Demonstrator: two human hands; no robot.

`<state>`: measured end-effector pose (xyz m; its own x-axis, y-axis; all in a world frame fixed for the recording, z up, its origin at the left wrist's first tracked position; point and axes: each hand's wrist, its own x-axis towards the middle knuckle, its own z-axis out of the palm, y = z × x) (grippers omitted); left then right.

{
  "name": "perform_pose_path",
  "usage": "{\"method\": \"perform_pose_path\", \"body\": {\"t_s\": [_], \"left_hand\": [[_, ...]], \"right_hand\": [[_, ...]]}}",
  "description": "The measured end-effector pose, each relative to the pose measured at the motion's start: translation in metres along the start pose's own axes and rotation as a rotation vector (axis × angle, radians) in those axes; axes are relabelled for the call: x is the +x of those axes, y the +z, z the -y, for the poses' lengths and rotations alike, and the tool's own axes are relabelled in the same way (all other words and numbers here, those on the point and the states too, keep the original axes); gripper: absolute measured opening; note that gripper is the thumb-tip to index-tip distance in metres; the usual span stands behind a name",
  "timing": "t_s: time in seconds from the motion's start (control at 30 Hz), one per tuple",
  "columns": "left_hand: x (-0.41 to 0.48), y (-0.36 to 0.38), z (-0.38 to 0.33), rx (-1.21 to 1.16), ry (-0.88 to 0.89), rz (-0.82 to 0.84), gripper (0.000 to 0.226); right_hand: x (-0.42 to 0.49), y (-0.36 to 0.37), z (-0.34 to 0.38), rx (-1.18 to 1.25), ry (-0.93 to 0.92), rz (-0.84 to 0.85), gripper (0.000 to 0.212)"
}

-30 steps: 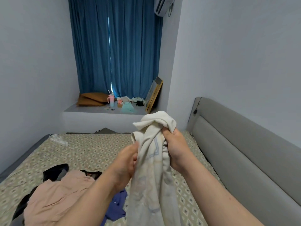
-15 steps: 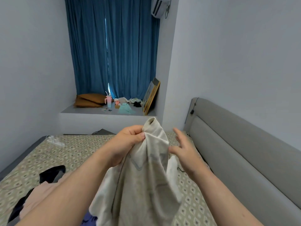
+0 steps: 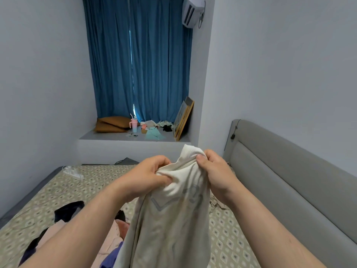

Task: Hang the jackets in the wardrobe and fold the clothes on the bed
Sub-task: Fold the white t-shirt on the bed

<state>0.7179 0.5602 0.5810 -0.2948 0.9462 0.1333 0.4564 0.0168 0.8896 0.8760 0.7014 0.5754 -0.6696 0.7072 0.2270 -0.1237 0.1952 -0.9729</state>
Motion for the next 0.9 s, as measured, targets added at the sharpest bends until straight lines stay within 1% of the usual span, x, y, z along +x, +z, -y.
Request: {"method": "perform_pose_path", "body": {"t_s": [0.07,0.1,0.13,0.2,0.23,0.27,0.3,0.33,0.43,0.53,0.63,0.7,0.8,0.83,0.9], "left_hand": [[0.000,0.003,0.002,0.097,0.010,-0.024,0.019],[0.001,0.004,0.003,0.096,0.020,-0.049,0.019],[0.000,0.004,0.003,0.073,0.031,-0.079,0.018],[0.001,0.002,0.003,0.049,0.058,-0.111,0.014],[0.001,0.001,0.003,0.063,0.067,-0.109,0.015],[0.001,0.001,0.002,0.075,0.070,-0.105,0.015],[0.000,0.002,0.002,0.082,0.070,-0.105,0.012],[0.000,0.002,0.000,0.082,0.065,-0.111,0.010],[0.001,0.002,-0.004,0.130,0.016,-0.063,0.011],[0.007,-0.002,-0.004,0.351,-0.078,-0.019,0.007],[0.007,-0.002,0.006,0.488,-0.144,-0.028,0.014],[0.004,-0.002,0.017,0.470,-0.169,-0.072,0.016],[-0.001,0.001,0.035,0.377,-0.168,-0.192,0.007],[-0.003,0.002,0.040,0.288,-0.196,-0.234,0.004],[-0.007,-0.001,0.047,0.079,-0.264,-0.276,0.012]], "right_hand": [[0.002,0.002,0.011,-0.192,0.028,0.016,0.014],[0.002,0.003,0.018,-0.284,0.048,0.048,0.013],[0.001,0.002,0.024,-0.341,0.074,0.090,0.016],[0.001,-0.004,0.032,-0.383,0.115,0.170,0.028],[0.000,-0.006,0.034,-0.405,0.103,0.191,0.026],[0.000,-0.008,0.035,-0.422,0.072,0.192,0.017],[-0.001,-0.010,0.037,-0.427,0.040,0.171,0.009],[0.000,-0.011,0.038,-0.424,0.003,0.138,0.009],[0.004,-0.012,0.045,-0.453,-0.132,0.051,0.019],[0.007,-0.015,0.053,-0.477,-0.214,-0.030,0.025],[0.011,-0.026,0.059,-0.366,-0.272,-0.160,0.023],[0.012,-0.036,0.063,-0.298,-0.293,-0.197,0.020],[0.012,-0.047,0.064,-0.310,-0.319,-0.192,0.023],[0.012,-0.049,0.063,-0.328,-0.330,-0.199,0.025],[0.011,-0.055,0.061,-0.380,-0.353,-0.196,0.032]]}}
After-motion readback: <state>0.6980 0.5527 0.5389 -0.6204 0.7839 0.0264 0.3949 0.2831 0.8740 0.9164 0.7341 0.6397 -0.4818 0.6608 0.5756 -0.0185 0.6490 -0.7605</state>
